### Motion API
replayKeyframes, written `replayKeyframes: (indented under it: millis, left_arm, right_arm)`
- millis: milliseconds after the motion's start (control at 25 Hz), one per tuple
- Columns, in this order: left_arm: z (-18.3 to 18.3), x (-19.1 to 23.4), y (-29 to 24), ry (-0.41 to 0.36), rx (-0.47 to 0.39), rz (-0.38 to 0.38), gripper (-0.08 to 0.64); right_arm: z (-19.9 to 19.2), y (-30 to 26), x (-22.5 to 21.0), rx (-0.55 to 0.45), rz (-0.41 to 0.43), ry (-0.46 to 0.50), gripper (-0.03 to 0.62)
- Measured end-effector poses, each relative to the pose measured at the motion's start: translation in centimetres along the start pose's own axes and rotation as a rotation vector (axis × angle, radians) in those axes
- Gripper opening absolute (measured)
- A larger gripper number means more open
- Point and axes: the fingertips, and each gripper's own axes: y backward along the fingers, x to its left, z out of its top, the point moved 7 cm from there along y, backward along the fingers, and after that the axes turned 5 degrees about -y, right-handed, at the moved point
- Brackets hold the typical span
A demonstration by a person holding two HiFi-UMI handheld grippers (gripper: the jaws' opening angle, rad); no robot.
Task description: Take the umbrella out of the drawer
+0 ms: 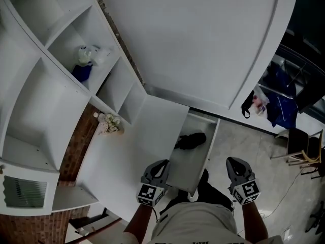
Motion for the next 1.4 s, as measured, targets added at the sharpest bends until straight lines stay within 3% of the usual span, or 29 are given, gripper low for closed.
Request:
replayKeyframes:
  millis: [120,360,920,1200,1400]
  left_arm:
    - [-0.1,-0.1,-2.2,-0.029,0.016,0.001,0.028]
    - [-0.7,-1.5,-5.3,-0.005,0.085,-0.016,0.028]
    - [-3.3,-2.3,-15.3,-0.106,0.246,-0.115,0.028]
    - [-7.5,-2.4,-20.3,-0.149,0.372,-0.202,0.030]
    - [-10.9,-2.4,-23.7,-0.159,0.451,-0.243,0.095]
  right_arm:
    - [-0.4,-1.8,-1.8,0.022,0.021,-0.004,0.032]
    - [-2.1,-3.8,-4.6,0.100,0.067,-0.053,0.032]
    - [-5.9,-8.8,-8.7,0.208,0.156,-0.104,0.032]
    - [-7.5,-11.7,-9.6,0.258,0.217,-0.111,0.032]
    - [-9.1,-13.1,-11.3,0.275,0.214,-0.124,0.032]
